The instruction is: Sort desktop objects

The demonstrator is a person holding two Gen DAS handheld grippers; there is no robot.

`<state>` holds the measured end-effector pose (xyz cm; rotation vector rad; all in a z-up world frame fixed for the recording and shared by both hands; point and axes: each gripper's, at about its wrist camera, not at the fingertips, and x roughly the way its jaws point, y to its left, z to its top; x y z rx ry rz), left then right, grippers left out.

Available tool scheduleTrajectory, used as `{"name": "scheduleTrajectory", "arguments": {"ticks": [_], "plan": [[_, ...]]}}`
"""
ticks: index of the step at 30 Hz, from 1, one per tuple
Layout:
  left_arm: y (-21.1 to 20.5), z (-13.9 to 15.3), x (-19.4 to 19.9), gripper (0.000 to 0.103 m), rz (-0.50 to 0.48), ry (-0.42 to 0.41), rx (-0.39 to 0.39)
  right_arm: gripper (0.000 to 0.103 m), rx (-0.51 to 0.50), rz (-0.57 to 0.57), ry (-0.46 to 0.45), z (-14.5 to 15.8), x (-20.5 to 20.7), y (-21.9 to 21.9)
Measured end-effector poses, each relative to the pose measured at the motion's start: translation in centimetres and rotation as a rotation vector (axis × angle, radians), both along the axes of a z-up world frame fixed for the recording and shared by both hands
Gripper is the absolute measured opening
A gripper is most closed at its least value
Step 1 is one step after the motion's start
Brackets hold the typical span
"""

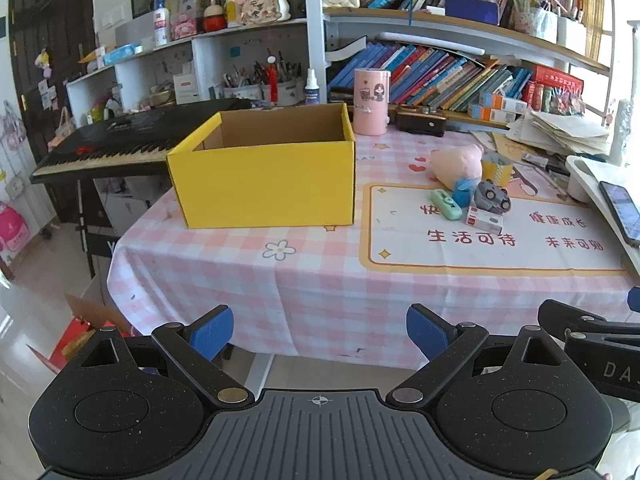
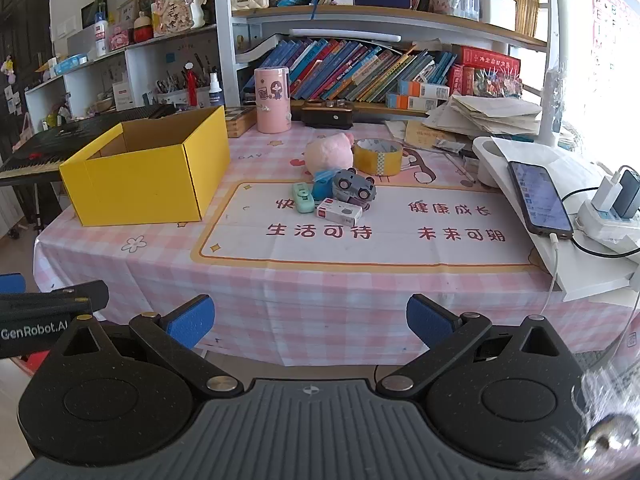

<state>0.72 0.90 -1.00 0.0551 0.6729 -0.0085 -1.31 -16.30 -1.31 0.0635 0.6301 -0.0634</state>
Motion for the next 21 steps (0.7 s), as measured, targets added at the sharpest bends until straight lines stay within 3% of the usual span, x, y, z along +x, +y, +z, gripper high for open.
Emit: {"name": "scheduleTrajectory", "arguments": {"ticks": [21], "plan": [[0.41, -0.23, 0.57, 0.095, -0.004, 0.009, -0.010, 0.101, -0.013, -0.002, 0.002, 0.00, 0.43, 0.23]]}}
